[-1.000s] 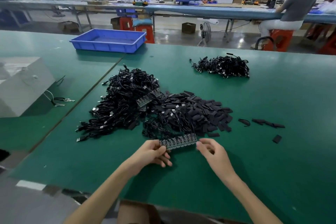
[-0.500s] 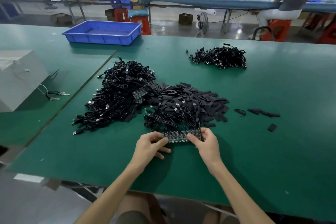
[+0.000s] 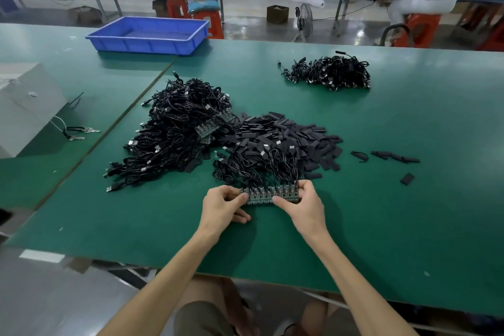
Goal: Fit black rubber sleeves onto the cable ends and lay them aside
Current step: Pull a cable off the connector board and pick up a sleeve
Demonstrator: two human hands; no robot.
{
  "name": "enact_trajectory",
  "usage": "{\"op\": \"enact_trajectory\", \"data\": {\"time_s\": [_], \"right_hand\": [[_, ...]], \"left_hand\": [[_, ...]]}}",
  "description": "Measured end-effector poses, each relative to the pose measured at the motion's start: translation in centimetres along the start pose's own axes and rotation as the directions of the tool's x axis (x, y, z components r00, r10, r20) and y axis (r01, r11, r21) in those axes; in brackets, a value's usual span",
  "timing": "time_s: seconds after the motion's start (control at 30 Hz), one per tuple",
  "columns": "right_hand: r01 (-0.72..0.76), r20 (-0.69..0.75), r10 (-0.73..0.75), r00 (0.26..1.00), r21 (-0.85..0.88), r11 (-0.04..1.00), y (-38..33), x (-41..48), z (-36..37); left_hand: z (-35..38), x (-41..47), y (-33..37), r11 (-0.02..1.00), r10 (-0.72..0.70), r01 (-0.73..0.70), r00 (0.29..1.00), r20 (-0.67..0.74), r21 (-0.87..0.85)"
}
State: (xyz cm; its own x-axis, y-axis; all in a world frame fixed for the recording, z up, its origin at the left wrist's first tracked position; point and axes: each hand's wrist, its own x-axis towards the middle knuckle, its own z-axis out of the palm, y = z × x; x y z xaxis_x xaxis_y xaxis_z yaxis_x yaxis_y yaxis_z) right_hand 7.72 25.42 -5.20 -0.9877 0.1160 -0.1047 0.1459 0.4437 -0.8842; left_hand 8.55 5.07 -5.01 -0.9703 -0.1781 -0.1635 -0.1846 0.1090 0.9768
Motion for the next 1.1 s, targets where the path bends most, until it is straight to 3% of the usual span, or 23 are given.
{"op": "enact_trajectory", "data": {"time_s": [1.1], "right_hand": [[0.05, 0.021, -0.057, 0.998, 0.254, 0.966, 0.12, 0.0, -0.15]], "left_hand": [[0.41, -0.17, -0.24, 0.998, 0.023, -0.027, 0.998, -0.066, -0.053]]}}
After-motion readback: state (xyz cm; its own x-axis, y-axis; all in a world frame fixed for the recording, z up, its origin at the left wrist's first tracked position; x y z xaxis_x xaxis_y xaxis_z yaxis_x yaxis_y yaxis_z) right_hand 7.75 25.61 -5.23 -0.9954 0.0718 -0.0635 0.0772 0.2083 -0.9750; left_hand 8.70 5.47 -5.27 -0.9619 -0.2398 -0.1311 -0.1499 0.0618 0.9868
